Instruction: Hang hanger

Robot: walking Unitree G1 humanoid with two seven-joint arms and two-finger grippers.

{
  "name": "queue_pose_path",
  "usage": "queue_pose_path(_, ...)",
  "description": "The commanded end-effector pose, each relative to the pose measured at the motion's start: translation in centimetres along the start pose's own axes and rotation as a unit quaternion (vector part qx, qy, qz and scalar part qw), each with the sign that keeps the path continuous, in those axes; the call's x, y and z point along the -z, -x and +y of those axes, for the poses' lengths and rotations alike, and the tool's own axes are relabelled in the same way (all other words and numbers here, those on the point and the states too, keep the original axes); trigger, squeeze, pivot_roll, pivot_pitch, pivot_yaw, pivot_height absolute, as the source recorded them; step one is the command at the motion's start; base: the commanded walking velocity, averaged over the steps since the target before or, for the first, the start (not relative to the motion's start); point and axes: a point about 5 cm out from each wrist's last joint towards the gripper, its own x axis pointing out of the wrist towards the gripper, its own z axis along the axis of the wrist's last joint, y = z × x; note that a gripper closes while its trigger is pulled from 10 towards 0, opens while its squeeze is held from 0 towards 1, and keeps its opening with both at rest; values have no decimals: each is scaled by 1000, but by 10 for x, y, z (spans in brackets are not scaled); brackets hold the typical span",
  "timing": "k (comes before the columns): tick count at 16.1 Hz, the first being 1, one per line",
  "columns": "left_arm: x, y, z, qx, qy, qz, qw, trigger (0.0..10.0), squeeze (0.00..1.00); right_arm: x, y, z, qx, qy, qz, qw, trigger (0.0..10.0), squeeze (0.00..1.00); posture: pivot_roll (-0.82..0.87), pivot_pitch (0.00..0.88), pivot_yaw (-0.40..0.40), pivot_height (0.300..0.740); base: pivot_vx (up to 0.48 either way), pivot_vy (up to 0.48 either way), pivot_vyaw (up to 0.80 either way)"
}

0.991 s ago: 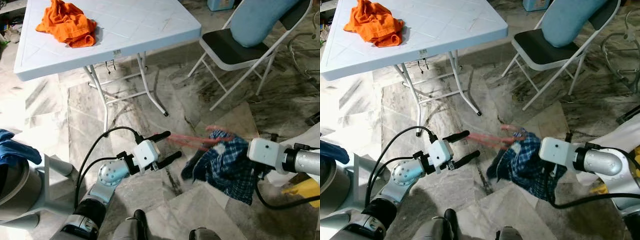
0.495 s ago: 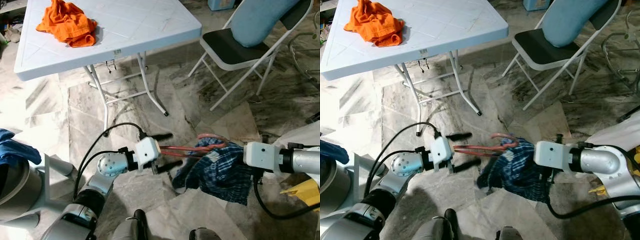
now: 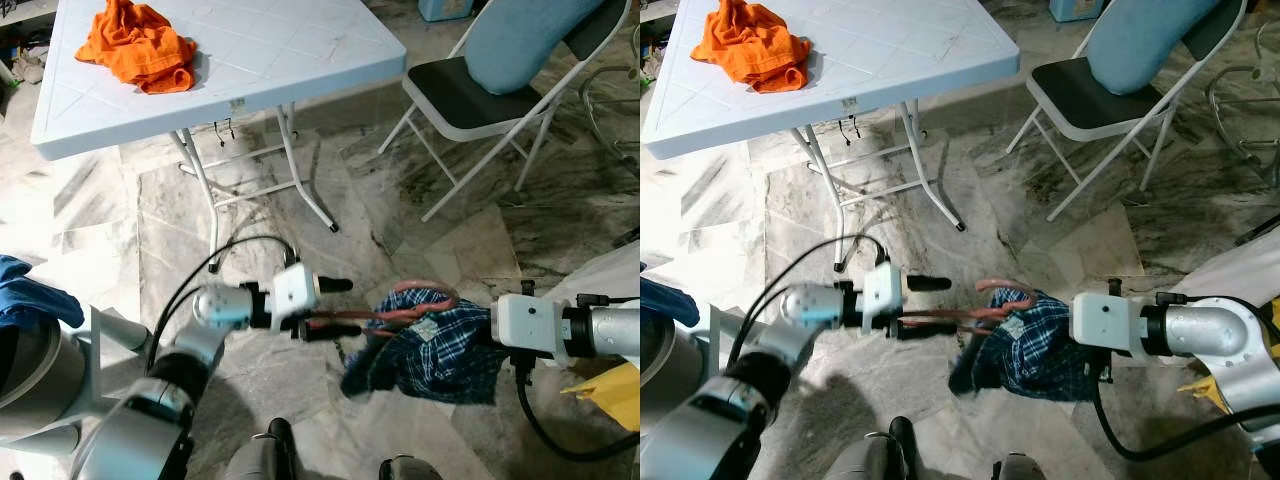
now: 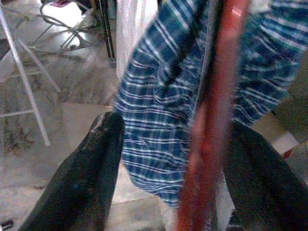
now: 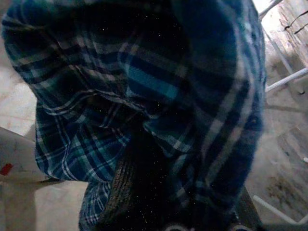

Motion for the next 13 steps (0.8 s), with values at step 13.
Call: queue_pose_path(13, 3, -4, -7, 109, 32, 28, 993, 0, 0, -4, -3, 7, -20, 5, -4, 1000, 10000, 0, -233, 221, 77, 740, 0, 0, 0)
